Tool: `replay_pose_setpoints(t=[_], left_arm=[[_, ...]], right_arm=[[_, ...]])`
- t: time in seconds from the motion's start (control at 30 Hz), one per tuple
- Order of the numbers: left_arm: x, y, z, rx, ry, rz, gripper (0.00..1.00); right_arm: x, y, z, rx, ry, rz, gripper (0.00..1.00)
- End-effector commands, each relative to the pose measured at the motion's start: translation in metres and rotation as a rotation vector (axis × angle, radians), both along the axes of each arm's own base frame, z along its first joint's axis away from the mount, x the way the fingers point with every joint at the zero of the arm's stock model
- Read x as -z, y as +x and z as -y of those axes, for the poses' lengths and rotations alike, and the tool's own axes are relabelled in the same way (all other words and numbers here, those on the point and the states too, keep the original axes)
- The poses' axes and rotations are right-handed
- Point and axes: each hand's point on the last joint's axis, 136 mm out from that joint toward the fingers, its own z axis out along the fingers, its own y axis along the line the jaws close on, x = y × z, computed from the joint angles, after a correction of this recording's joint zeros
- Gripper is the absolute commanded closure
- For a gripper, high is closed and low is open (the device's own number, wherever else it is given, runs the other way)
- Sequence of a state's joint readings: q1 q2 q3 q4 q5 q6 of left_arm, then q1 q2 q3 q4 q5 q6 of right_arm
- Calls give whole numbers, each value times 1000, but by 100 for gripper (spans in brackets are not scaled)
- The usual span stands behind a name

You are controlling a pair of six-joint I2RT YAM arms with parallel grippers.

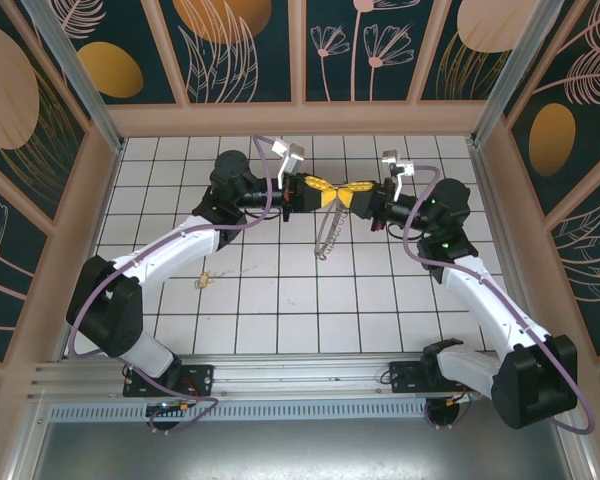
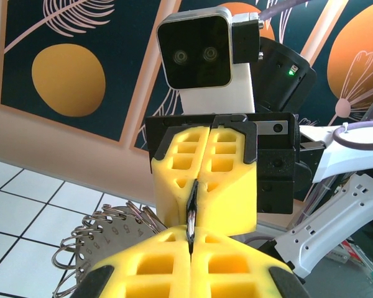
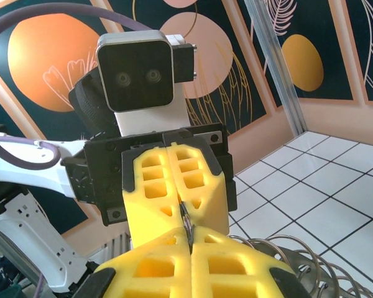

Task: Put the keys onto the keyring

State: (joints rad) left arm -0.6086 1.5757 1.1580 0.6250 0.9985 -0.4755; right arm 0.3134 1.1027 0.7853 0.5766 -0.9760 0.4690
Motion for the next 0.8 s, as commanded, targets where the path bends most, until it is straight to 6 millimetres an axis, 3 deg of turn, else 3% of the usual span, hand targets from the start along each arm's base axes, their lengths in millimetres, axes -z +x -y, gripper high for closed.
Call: replay_pose_setpoints(t=[0.0,0.1,0.27,0.4,0.6,0.77], left_arm=[[-35,-7,0,11,-70,96,100],[-36,-2,-1,-17,-73,87,100],[-42,2,-3,-59,-103,75,67],[-50,7,-10,-120,-145,61,51],[-64,15,-24,-249,-216,51,41],[-72,21,-35,-321,-270,34,40]], right_arm=[[-12,-10,-6,-64,2,57,100],[-12,-5,-4,-33,10,64,100],[-21,0,2,15,48,93,100],[-31,3,6,35,75,123,100],[-42,5,7,47,104,171,100],[-54,3,10,61,142,229,100]])
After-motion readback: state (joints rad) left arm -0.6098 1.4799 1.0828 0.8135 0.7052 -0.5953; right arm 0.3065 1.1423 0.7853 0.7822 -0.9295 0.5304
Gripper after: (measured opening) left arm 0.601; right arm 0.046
